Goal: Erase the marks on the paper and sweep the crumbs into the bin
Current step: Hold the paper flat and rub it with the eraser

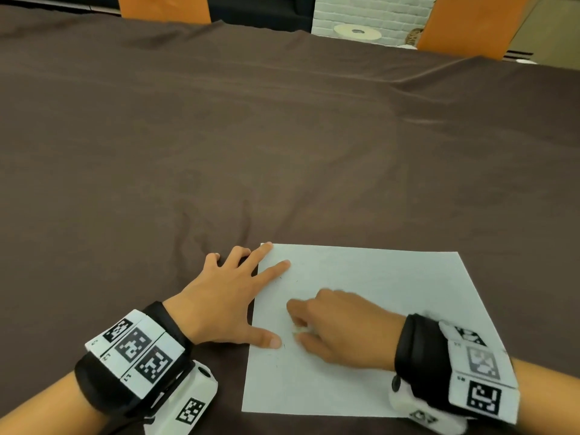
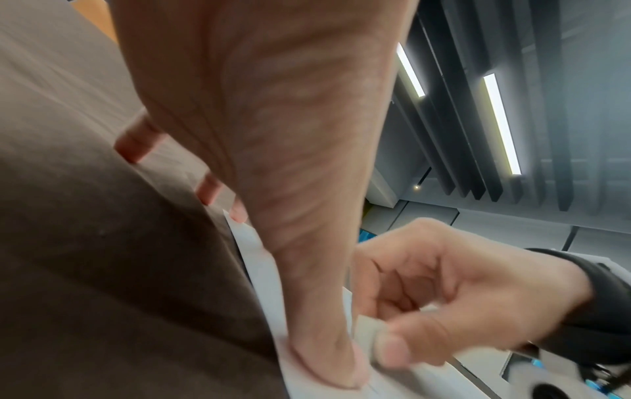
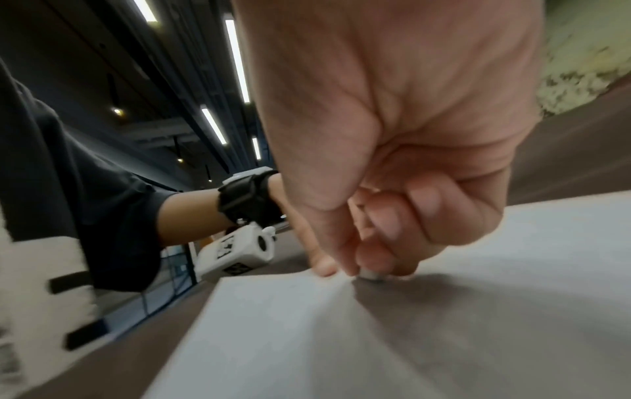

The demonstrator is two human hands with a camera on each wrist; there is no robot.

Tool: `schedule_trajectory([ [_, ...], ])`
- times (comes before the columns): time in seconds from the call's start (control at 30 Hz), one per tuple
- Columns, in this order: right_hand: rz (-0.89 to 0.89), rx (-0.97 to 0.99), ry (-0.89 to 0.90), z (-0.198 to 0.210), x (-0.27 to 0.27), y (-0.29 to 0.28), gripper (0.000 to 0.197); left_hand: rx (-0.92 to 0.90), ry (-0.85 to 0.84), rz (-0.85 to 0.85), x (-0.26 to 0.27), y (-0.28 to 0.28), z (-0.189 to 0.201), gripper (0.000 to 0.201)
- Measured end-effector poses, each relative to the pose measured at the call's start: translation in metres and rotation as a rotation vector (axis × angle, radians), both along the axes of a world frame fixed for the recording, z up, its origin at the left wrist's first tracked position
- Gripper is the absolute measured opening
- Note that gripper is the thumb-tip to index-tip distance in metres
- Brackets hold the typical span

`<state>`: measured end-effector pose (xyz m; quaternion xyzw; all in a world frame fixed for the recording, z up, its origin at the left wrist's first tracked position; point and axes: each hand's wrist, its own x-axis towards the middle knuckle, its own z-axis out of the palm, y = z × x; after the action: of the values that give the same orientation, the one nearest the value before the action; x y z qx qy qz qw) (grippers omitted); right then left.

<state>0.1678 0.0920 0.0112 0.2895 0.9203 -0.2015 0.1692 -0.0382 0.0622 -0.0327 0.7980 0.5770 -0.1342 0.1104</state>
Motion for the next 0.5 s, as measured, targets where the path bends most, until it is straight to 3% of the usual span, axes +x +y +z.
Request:
schedule_trajectory([
  [0.1, -0.108, 0.084, -0.003, 0.006, 0.0, 0.021, 0.013, -0.006, -0.003, 0.001, 0.0, -0.001, 0.0, 0.113],
  [0.27, 0.054, -0.002, -0.013, 0.003, -0.003, -0.008, 0.012, -0.001, 0.001, -0.002, 0.0, 0.0, 0.0, 0.113],
  [0.43, -0.127, 0.121, -0.012, 0.007, 0.003, 0.025, 0.01, 0.005, 0.0, -0.001, 0.0, -0.001, -0.001, 0.114],
  [0.5, -0.087, 0.103, -0.002, 0.004, 0.0, 0.019, 0.013, 0.009, -0.004, 0.003, 0.0, -0.001, -0.001, 0.114],
])
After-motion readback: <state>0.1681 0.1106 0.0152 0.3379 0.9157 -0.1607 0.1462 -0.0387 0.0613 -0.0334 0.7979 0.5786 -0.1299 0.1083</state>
